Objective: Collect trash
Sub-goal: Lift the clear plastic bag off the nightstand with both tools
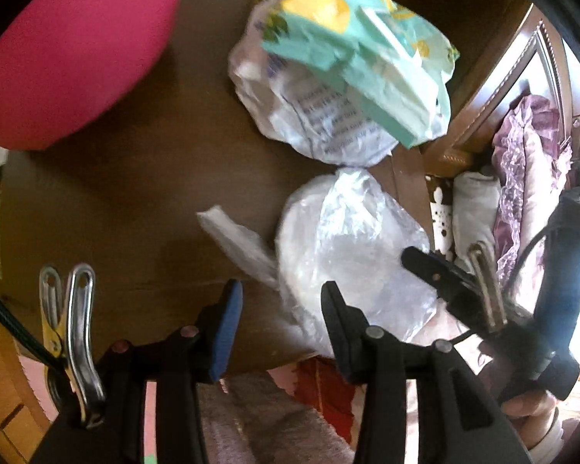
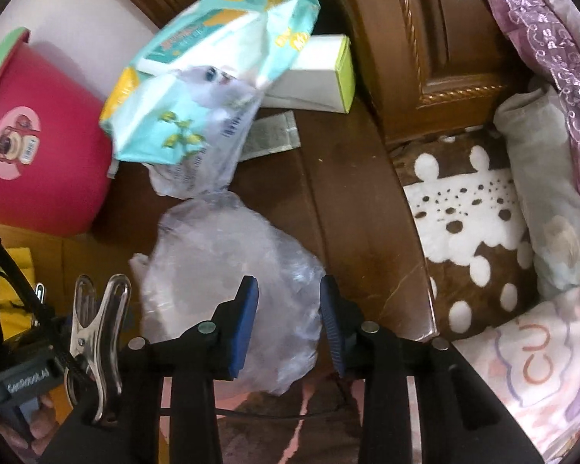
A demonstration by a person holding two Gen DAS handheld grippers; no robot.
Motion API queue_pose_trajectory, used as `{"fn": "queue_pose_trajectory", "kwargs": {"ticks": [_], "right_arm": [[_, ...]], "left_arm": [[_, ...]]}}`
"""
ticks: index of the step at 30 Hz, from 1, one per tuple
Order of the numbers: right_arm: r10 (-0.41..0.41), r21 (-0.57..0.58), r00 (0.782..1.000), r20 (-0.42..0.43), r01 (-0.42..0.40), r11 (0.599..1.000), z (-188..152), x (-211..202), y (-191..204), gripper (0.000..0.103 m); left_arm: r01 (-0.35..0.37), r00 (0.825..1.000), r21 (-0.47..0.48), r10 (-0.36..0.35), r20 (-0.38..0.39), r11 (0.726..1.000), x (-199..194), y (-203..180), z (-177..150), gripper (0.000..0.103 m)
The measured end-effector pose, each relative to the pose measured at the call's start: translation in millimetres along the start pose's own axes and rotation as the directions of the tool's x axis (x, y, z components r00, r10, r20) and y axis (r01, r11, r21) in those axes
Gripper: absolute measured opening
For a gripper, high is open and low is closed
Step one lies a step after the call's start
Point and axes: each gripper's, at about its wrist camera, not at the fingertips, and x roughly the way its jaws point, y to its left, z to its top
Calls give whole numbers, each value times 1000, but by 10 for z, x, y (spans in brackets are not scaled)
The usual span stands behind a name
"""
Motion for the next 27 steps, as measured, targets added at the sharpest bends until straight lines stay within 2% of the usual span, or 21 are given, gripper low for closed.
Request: {"fn": "queue_pose_trajectory", "kwargs": {"ticks": [5,9,11,12,14,17,27], "right_arm": [[14,9,999,-34,-14,1000,29,172,13,34],[64,4,995,-73,-64,998,19,280,83,34],[78,0,994,-78,-78,997,15,306,117,31],[94,7,992,-88,-94,996,19,315,119,30],[127,-1,986,-109,-128,992,-6,327,152,20],[127,-60,986,-112,-134,989,-80,272,268,13],[220,-84,973,-71,-226,971,-211,-236,445,12]], "left_arm": [[13,1000,-26,-13,-21,1000,207,-62,64,44],[25,999,-67,-27,-38,997,311,-79,112,44],[38,999,-81,-41,-33,996,300,-57,114,41],[49,998,-85,-52,-33,995,286,-48,109,37],[52,998,-81,-54,-31,995,256,-50,108,31],[58,998,-69,-60,-22,996,136,-43,95,25],[95,994,-28,-93,61,995,-541,-163,-30,22]]}}
